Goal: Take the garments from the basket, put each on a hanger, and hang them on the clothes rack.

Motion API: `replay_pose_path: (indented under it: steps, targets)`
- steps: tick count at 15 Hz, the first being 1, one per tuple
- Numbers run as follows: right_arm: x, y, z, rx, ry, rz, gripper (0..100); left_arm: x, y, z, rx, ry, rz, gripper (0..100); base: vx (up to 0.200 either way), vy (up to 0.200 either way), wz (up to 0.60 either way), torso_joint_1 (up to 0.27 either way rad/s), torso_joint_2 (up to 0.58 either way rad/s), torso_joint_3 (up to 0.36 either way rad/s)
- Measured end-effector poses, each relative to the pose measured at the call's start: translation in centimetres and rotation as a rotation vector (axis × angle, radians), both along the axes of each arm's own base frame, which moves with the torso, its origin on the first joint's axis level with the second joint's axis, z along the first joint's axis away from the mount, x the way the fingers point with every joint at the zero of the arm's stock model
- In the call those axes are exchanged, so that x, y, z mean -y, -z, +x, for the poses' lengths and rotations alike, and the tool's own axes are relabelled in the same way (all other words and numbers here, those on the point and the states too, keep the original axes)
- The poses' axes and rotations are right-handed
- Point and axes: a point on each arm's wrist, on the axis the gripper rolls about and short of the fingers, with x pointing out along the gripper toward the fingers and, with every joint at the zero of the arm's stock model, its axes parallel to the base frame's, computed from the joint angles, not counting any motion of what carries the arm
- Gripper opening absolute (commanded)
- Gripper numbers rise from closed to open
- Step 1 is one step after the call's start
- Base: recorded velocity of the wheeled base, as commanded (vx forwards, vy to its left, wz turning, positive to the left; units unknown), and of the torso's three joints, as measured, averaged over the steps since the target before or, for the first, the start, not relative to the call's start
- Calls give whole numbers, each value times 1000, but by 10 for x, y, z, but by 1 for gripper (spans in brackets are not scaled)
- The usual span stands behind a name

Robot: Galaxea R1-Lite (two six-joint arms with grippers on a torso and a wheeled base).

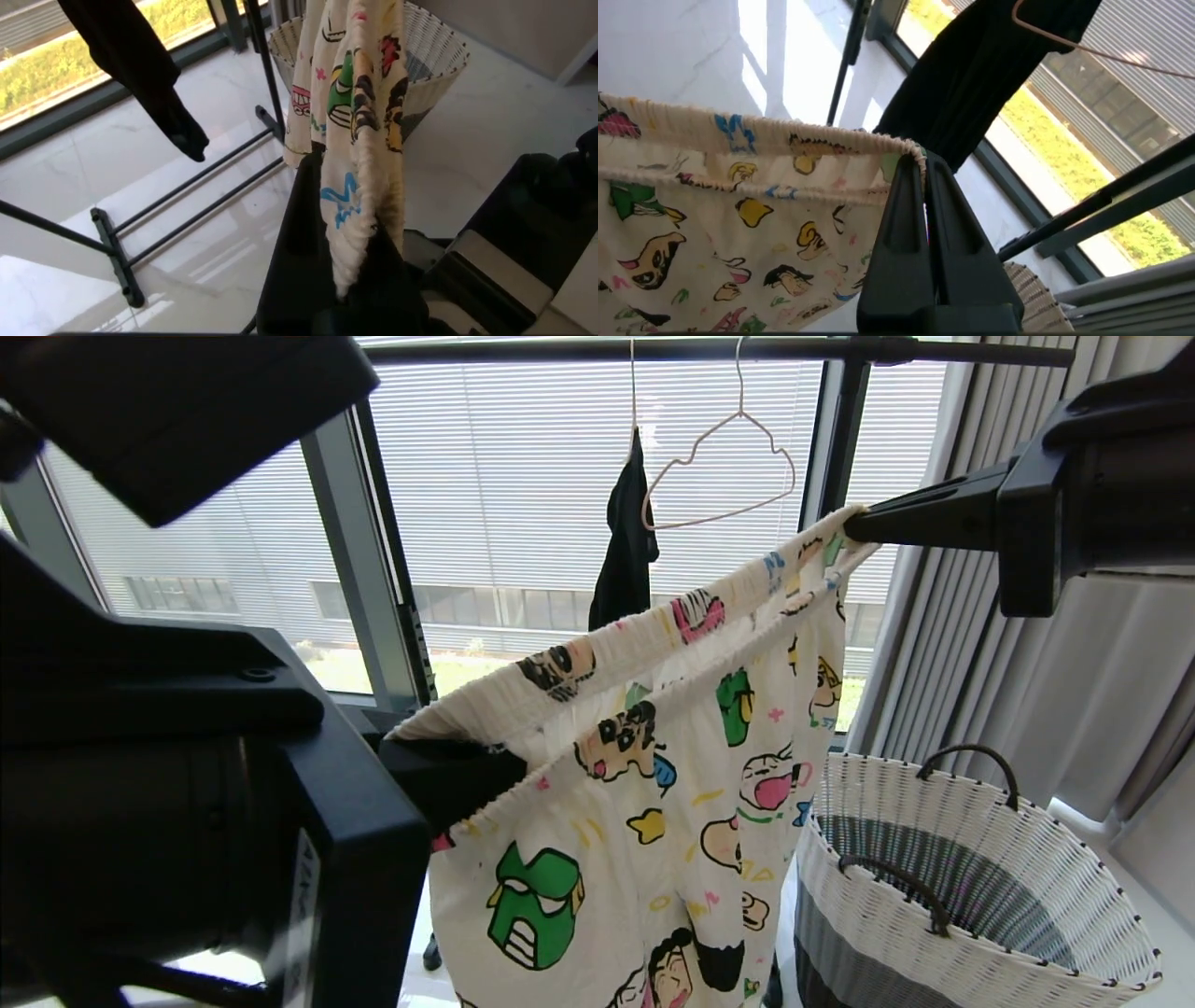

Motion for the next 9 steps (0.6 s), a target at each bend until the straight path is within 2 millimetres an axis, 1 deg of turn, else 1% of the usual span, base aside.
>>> replay_pose_path:
  steps: [2,5,6,7,9]
  targets:
    - [5,0,-2,-7,11,-7,0,0,-1,3,5,-21,-4,0,0,0,0,0,0,0]
    - [19,6,-14,-44,19,-46,0,-1,-9,20,54,-105,-83,0,0,0,0,0,0,0]
    - [24,11,-19,-58,19,-63,0,-1,-11,25,66,-130,-102,0,0,0,0,0,0,0]
    - [28,14,-23,-62,20,-71,100,-2,-11,28,66,-141,-100,0,0,0,0,0,0,0]
    - [33,18,-28,-68,20,-79,100,-1,-9,30,67,-160,-93,0,0,0,0,0,0,0]
